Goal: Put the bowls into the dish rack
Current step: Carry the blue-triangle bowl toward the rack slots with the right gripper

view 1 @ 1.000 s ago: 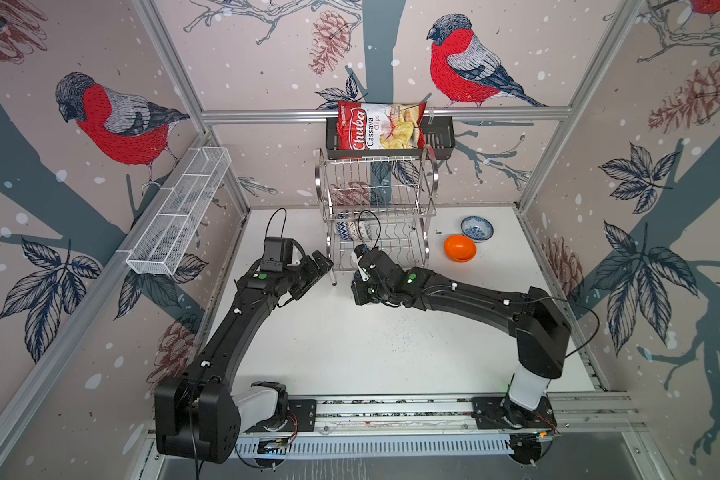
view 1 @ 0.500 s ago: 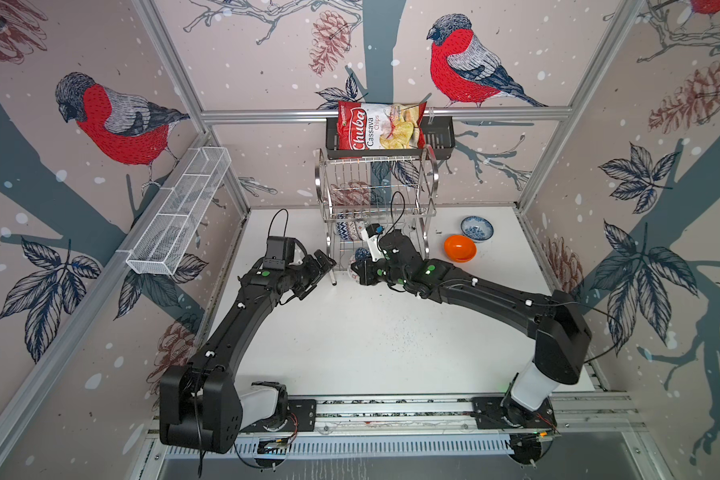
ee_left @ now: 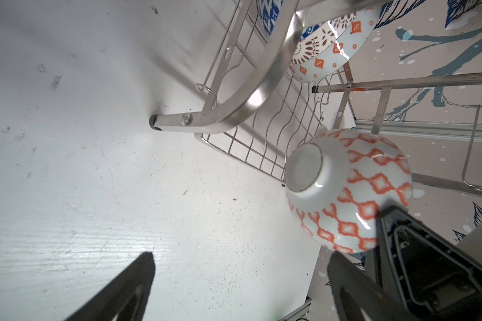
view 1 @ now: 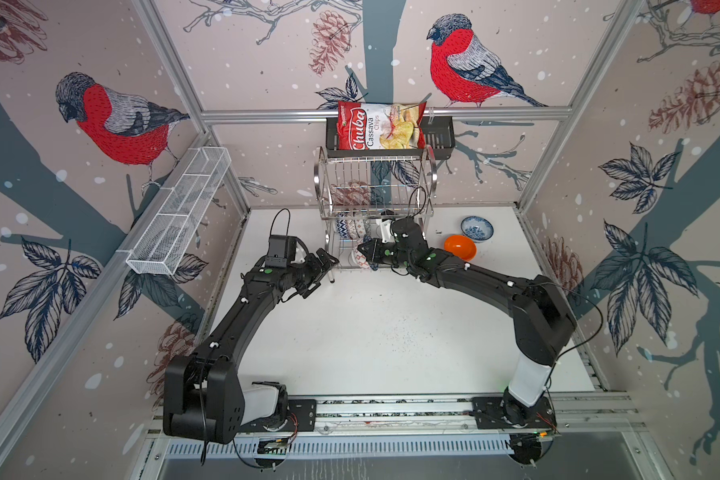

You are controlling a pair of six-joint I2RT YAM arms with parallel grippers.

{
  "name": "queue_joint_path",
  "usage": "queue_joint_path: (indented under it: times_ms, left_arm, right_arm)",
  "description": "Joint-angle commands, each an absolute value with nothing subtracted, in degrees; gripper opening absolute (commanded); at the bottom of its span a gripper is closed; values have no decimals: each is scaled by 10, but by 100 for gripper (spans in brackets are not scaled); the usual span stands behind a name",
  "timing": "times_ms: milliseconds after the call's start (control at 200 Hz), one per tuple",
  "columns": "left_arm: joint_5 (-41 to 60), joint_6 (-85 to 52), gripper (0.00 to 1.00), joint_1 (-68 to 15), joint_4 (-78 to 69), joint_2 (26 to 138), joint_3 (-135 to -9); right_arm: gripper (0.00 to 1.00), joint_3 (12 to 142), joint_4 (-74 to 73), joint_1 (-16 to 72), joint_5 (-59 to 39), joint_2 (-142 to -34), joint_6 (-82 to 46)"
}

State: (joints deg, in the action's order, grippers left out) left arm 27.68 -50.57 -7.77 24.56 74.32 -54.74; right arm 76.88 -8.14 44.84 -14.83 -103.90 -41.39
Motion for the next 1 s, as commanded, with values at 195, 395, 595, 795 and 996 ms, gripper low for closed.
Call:
queue_joint_path:
  times_ms: [195, 395, 595, 795, 996]
  left_arm:
    - [285, -485, 97, -76, 240, 773, -568]
    - [286, -476, 97, -76, 243, 797, -594]
    - [287, -474, 97, -76, 243, 811, -600]
    - [284, -472, 97, -76, 243, 813, -600]
    - [281, -471, 97, -76, 243, 812, -600]
  right_arm:
    - [0, 724, -183, 443, -154, -1025, -455]
    - [0, 679, -229, 440, -143, -1011, -482]
    - [0, 648, -271, 431, -139, -1007, -508]
    - [0, 627, -327, 420, -152, -1014, -546]
    - [0, 621, -371, 406, -170, -1030, -585]
